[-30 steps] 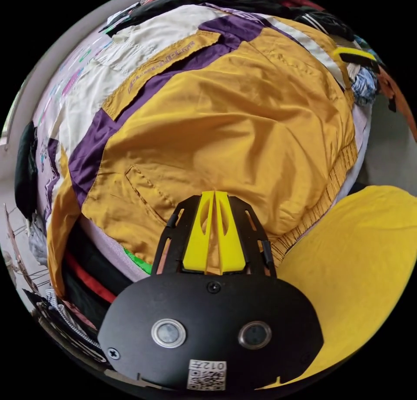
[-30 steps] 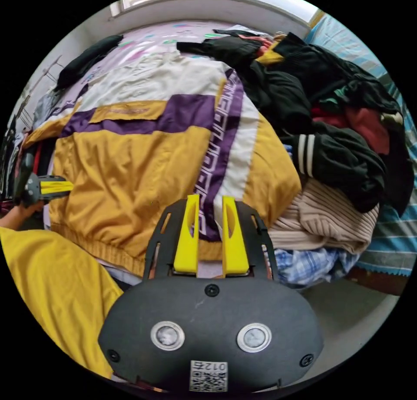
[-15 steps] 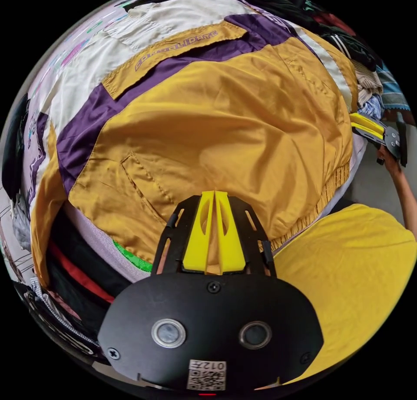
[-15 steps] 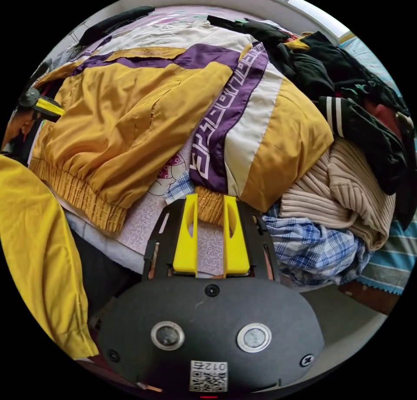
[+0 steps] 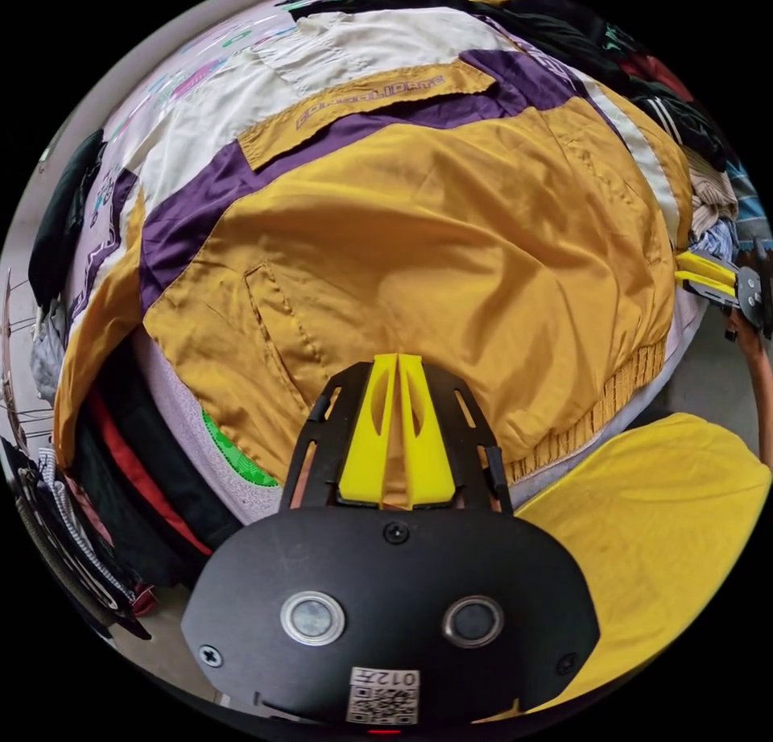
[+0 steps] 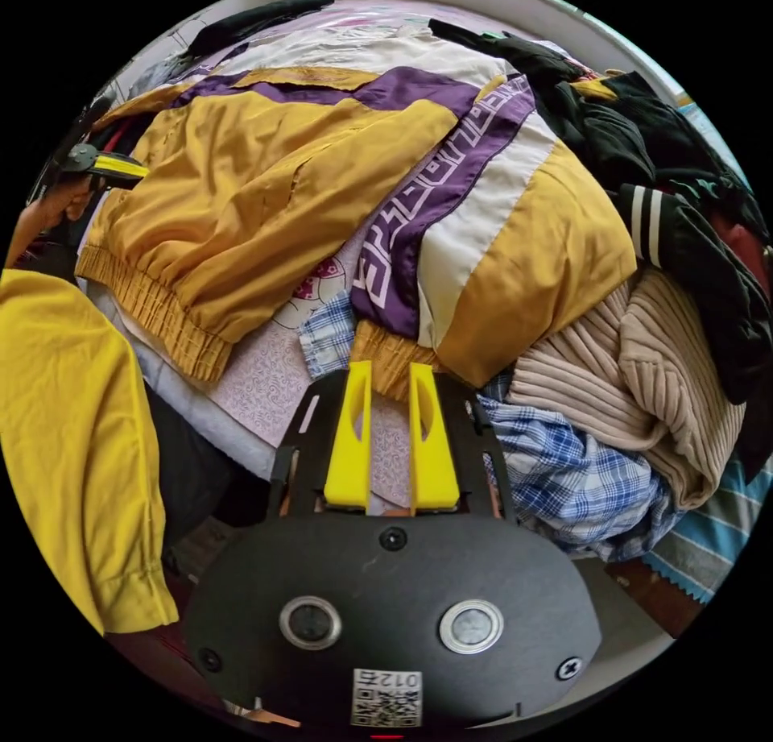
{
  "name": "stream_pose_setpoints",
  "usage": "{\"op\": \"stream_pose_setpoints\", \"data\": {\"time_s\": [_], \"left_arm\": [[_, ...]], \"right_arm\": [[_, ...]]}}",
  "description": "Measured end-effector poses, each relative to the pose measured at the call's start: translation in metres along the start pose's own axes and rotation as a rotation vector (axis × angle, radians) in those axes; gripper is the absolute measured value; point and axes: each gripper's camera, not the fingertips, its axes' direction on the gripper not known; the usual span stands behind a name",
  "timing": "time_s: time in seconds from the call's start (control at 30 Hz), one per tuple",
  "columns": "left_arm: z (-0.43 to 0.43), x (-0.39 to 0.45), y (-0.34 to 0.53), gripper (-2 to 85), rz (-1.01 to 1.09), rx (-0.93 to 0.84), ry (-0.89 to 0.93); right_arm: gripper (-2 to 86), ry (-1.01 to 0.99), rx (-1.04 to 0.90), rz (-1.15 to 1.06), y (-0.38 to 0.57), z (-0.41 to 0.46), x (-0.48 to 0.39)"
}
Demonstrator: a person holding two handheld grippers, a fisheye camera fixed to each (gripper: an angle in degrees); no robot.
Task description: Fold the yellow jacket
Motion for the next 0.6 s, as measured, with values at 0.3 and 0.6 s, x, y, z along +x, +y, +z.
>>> {"op": "stream_pose_setpoints", "data": {"time_s": [0.3,0.6], "left_arm": [[0.022,-0.019,0.008,0.4,-0.008,-0.005,0.033],[0.053,-0.061,0.022,0.4,-0.05,0.029,0.157]], "right_arm": [[1.3,-0.564,0.144,0.227,0.032,-0.079,0.145],[0.9,-1.182,0.799,0.424,0.075,-0.202,0.316]]}}
